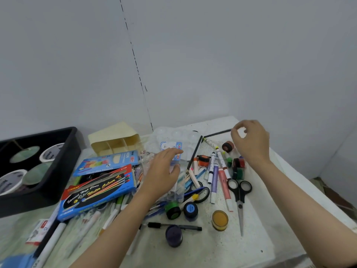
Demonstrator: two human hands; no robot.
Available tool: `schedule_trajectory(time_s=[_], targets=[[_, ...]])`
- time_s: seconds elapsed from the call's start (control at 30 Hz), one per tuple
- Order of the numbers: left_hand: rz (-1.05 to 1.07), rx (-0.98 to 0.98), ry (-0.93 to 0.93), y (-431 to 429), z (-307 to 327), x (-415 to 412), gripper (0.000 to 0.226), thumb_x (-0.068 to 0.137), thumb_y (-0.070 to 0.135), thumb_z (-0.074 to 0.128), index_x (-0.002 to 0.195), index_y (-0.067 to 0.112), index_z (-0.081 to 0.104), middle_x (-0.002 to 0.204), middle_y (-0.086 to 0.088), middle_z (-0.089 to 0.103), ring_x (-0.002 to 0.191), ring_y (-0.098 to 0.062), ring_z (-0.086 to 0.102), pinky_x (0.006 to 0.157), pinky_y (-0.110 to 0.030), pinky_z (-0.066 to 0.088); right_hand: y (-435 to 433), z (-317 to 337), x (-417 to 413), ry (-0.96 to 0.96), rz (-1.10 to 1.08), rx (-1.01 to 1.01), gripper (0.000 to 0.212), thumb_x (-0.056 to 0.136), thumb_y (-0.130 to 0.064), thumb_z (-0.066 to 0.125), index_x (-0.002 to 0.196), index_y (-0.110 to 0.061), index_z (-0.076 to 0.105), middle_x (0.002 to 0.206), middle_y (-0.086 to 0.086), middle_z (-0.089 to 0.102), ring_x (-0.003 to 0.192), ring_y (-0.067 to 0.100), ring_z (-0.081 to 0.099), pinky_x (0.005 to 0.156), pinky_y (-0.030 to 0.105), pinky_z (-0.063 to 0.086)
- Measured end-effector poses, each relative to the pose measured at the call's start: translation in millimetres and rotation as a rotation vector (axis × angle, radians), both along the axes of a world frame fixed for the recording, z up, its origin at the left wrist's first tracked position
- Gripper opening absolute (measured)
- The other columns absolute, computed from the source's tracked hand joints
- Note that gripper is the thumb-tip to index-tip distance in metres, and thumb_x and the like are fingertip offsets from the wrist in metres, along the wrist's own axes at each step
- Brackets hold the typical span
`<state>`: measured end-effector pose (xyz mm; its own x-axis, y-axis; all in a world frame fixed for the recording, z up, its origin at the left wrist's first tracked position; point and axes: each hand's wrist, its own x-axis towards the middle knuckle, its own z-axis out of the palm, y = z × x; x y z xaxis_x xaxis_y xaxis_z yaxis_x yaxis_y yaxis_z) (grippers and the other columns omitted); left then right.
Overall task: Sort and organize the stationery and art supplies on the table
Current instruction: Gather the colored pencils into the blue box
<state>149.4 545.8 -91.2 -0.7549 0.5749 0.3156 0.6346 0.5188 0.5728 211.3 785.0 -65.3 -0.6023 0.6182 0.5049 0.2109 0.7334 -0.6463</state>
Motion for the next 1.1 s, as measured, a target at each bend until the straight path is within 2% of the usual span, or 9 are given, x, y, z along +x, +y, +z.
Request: schedule_trajectory(time_s=[0.1,0.2,0.3,0.37,0.47,0.6,0.67,0.83,1.1], targets=[[-0.047,0.002,0.006,5.2,3.7,0.3,0.045,0.091,0.014,0.056,0.133,0.025,0.045,0.138,0.007,0.046,0.13,-0.009,0.035,0.111,-0.031,0.028,-8.6,26.1,5.0,0.254,0.14,0.046,0.004,0.087,-0.019,0.058,0.086,-0.022,0.061,0.087,-0.017,0.057,0.084,0.014,0.059,0.088,0.033,0.036],[-0.11,0.054,0.031,11.5,10.0,3.7,0.055,0.089,0.024,0.061,0.139,0.027,0.038,0.137,0.016,0.041,0.125,0.004,0.031,0.108,-0.018,0.024,-25.4,55.7,8.4,0.412,0.289,-0.028,0.01,0.087,-0.012,0.056,0.084,-0.021,0.059,0.078,-0.019,0.061,0.074,0.005,0.06,0.078,0.022,0.047],[-0.183,0.144,-0.057,18.1,21.4,10.5,0.067,0.084,0.041,0.065,0.141,0.033,0.031,0.137,0.025,0.035,0.125,0.012,0.029,0.097,0.001,0.02,-46.8,74.1,7.3,0.397,0.401,-0.137,0.01,0.086,-0.008,0.058,0.083,-0.016,0.062,0.074,-0.009,0.067,0.073,0.008,0.065,0.07,0.015,0.047],[-0.234,0.219,-0.203,21.7,29.7,15.0,0.068,0.078,0.054,0.062,0.138,0.037,0.033,0.135,0.028,0.04,0.127,0.013,0.034,0.098,-0.001,0.025,-60.2,78.3,3.6,0.317,0.495,-0.233,0.009,0.087,-0.008,0.06,0.082,-0.014,0.064,0.071,-0.005,0.07,0.073,0.009,0.068,0.07,0.016,0.048],[-0.266,0.299,-0.353,23.7,33.4,15.7,0.04,0.089,0.031,0.06,0.127,0.026,0.048,0.12,0.013,0.061,0.115,0.0,0.055,0.101,-0.022,0.042,-76.7,74.6,-5.3,0.229,0.667,-0.391,0.013,0.087,-0.007,0.062,0.079,-0.017,0.065,0.07,-0.001,0.072,0.076,0.016,0.07,0.072,0.026,0.053],[-0.148,0.419,-0.54,16.0,36.7,16.4,0.024,0.1,0.004,0.037,0.102,0.012,0.06,0.09,-0.003,0.073,0.076,-0.016,0.069,0.075,-0.029,0.055,-85.2,60.2,-19.6,0.162,0.776,-0.499,0.017,0.093,-0.009,0.056,0.082,-0.016,0.067,0.08,0.0,0.072,0.082,0.015,0.07,0.072,0.024,0.053],[-0.08,0.48,-0.603,6.4,35.8,14.0,0.026,0.1,0.004,0.036,0.098,0.013,0.06,0.084,0.001,0.073,0.069,-0.013,0.068,0.065,-0.024,0.054,-80.6,47.0,-26.1,0.063,0.728,-0.376,0.02,0.094,-0.011,0.052,0.088,-0.02,0.068,0.087,-0.004,0.071,0.082,0.009,0.067,0.076,0.024,0.051],[0.049,0.607,-0.699,-20.1,30.8,5.4,0.028,0.1,0.003,0.036,0.098,0.013,0.063,0.089,-0.003,0.073,0.071,-0.014,0.069,0.062,-0.023,0.055,-65.4,12.1,-33.6,-0.547,0.63,0.441,0.03,0.088,-0.013,0.052,0.101,-0.033,0.07,0.118,-0.004,0.058,0.105,0.016,0.051,0.091,0.033,0.034],[0.134,0.637,-0.74,-46.7,24.1,2.0,0.031,0.099,0.003,0.036,0.102,0.013,0.065,0.099,-0.006,0.073,0.088,-0.02,0.07,0.071,-0.026,0.056,-71.7,-14.2,-35.5,-0.648,0.572,0.674,0.035,0.089,-0.014,0.049,0.115,-0.032,0.064,0.132,0.0,0.042,0.119,0.022,0.039,0.095,0.034,0.028]])
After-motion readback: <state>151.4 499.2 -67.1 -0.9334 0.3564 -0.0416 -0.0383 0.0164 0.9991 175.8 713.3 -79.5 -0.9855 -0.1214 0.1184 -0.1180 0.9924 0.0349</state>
